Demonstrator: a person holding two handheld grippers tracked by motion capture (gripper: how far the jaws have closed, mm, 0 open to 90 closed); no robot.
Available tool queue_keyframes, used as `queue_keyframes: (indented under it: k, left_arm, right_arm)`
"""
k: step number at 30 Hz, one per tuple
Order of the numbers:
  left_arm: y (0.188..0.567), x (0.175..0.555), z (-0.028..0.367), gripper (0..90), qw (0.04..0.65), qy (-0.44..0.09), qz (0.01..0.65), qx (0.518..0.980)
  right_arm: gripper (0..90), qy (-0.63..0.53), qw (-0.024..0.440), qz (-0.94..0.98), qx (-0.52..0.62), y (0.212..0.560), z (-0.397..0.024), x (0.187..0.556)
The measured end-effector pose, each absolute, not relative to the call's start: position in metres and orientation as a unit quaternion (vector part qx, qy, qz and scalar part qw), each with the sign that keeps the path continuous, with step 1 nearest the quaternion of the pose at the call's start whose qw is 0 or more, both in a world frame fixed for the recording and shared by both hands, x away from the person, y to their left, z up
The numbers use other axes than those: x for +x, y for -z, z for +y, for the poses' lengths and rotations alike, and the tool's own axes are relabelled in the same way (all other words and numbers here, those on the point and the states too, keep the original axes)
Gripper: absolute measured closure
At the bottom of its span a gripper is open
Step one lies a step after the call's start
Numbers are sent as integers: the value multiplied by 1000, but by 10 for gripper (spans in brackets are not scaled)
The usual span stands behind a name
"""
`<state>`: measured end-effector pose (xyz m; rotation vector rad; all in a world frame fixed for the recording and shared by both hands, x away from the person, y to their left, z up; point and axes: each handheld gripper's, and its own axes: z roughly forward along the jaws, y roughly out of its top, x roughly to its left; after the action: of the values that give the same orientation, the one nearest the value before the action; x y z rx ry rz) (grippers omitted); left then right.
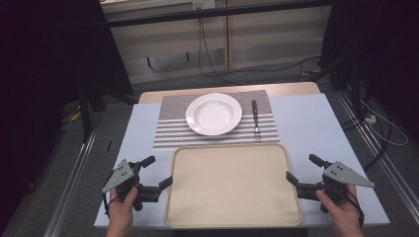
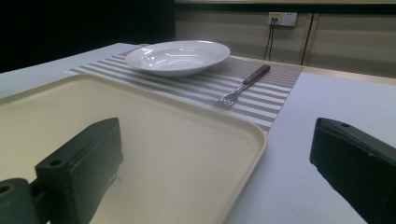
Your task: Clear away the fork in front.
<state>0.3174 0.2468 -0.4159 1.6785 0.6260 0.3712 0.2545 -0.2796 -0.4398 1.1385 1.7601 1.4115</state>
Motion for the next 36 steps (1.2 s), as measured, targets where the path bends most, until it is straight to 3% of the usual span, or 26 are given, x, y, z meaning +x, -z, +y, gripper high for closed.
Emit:
queue_keyframes:
  k: [36]
  left_arm:
    - [417,317,248,25,611,-160,267,728]
  right_arm:
    - [30,-512,295,681,433,414,-244,362]
